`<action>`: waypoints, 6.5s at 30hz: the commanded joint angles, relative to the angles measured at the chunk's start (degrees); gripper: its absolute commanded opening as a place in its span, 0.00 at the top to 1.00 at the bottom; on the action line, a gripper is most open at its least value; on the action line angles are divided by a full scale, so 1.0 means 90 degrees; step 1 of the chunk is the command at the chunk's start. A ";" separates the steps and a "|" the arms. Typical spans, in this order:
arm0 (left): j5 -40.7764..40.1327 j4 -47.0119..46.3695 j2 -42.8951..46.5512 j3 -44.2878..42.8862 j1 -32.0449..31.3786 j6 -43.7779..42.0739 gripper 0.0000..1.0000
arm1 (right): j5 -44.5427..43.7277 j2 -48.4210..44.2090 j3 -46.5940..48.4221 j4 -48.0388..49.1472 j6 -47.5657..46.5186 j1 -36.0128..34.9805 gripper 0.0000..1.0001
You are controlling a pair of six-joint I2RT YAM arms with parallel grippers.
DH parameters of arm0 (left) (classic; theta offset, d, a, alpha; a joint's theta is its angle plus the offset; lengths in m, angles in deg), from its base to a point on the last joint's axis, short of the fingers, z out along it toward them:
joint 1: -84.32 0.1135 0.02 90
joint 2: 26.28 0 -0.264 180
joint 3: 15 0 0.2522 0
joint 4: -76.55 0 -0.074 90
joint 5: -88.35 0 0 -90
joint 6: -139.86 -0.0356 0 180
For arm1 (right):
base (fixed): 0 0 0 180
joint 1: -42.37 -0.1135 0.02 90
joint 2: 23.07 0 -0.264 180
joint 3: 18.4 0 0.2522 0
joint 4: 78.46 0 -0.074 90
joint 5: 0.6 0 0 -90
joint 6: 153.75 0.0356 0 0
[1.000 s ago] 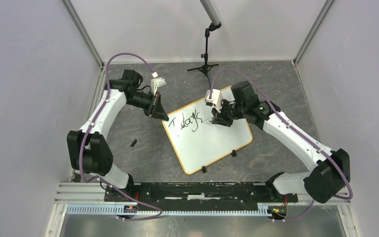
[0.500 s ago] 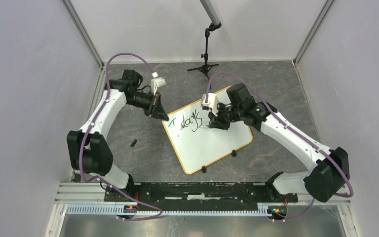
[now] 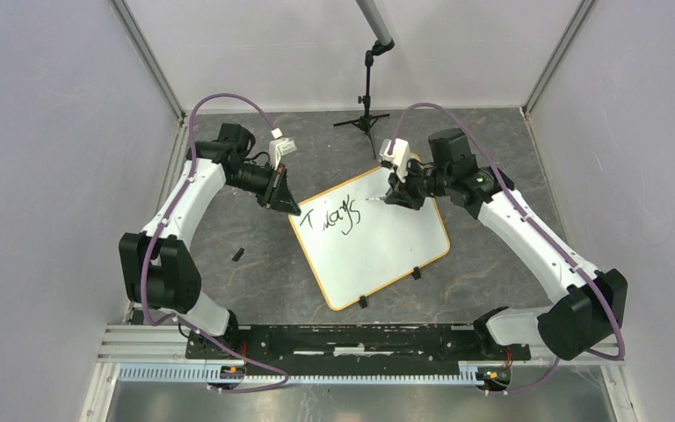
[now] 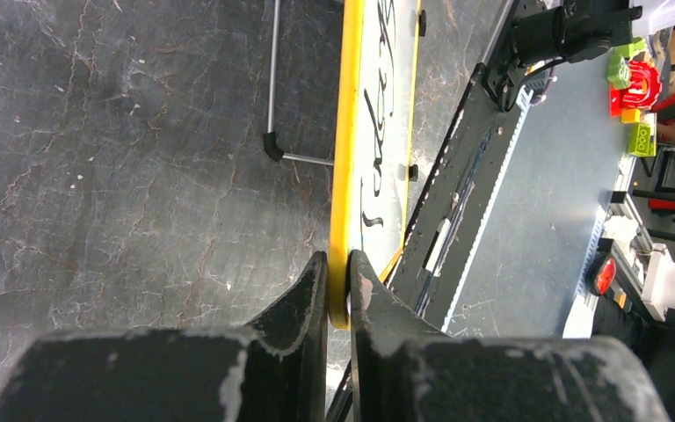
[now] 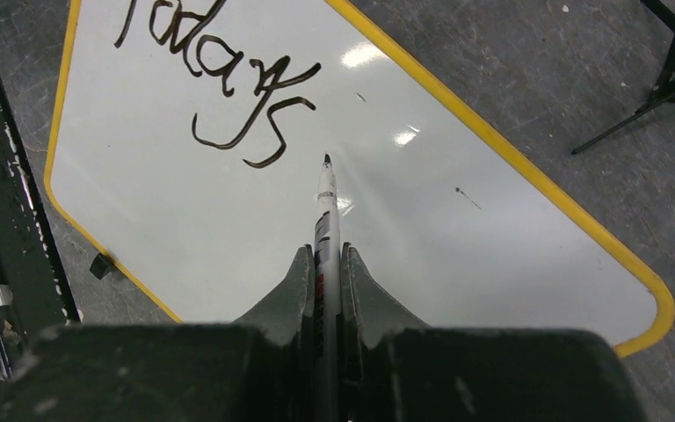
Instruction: Write a sentence on the whiteboard
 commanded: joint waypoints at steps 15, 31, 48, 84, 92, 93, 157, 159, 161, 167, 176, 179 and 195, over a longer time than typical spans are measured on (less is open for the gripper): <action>-0.0768 0.0065 -0.0137 -0.0037 -0.0270 -0.0213 0.97 | 0.0397 -0.0015 0.0311 0.0088 -0.0225 0.0797 1.00; -0.0787 0.0170 -0.0148 -0.0045 -0.0397 -0.0324 0.97 | 0.0803 -0.0166 0.0029 0.0125 -0.0090 0.0692 1.00; -0.0778 0.0170 -0.0219 -0.0043 -0.0465 -0.0344 0.97 | 0.0418 -0.0174 -0.0159 0.0347 -0.0062 0.0394 1.00; -0.0830 0.0170 -0.0188 -0.0004 -0.0485 -0.0359 0.97 | -0.0187 0.0158 -0.0193 0.0478 -0.0004 -0.0077 1.00; -0.0807 0.0171 -0.0222 -0.0003 -0.0485 -0.0379 0.97 | -0.0216 -0.0070 -0.0674 0.0352 -0.0124 -0.0076 1.00; -0.0807 0.0170 -0.0218 -0.0003 -0.0485 -0.0380 0.97 | -0.0219 -0.0086 -0.0699 0.0333 -0.0145 -0.0076 1.00; -0.1055 0.0434 -0.0412 -0.0937 -0.0505 -0.0495 0.71 | 0.0800 -0.0350 -0.0081 -0.0412 -0.0420 0.0189 1.00; -0.0862 0.0434 -0.0292 -0.0848 -0.0497 -0.0376 0.61 | 0.0888 -0.0433 -0.0297 -0.0403 -0.0457 0.0035 1.00; -0.0656 0.0387 -0.0121 -0.0638 -0.0460 -0.0252 0.50 | 0.0944 -0.0560 -0.0599 -0.0312 -0.0455 -0.0159 1.00; -0.0354 -0.0666 0.0761 0.0545 -0.0233 0.0590 0.32 | 0.1165 -0.0621 -0.0974 -0.0210 -0.0405 -0.0613 1.00; -0.0001 -0.1607 0.0939 0.1370 -0.0202 0.1165 0.35 | 0.0744 -0.0669 -0.1578 0.0563 -0.0068 -0.1428 1.00; 0.0091 -0.1607 0.0759 0.1263 -0.0202 0.1162 0.42 | 0.0557 -0.0762 -0.1785 0.0960 0.0099 -0.1689 1.00; 0.0140 -0.1605 0.0544 0.1177 -0.0202 0.1141 0.83 | -0.0813 -0.0986 -0.2393 0.2260 0.0461 -0.2799 1.00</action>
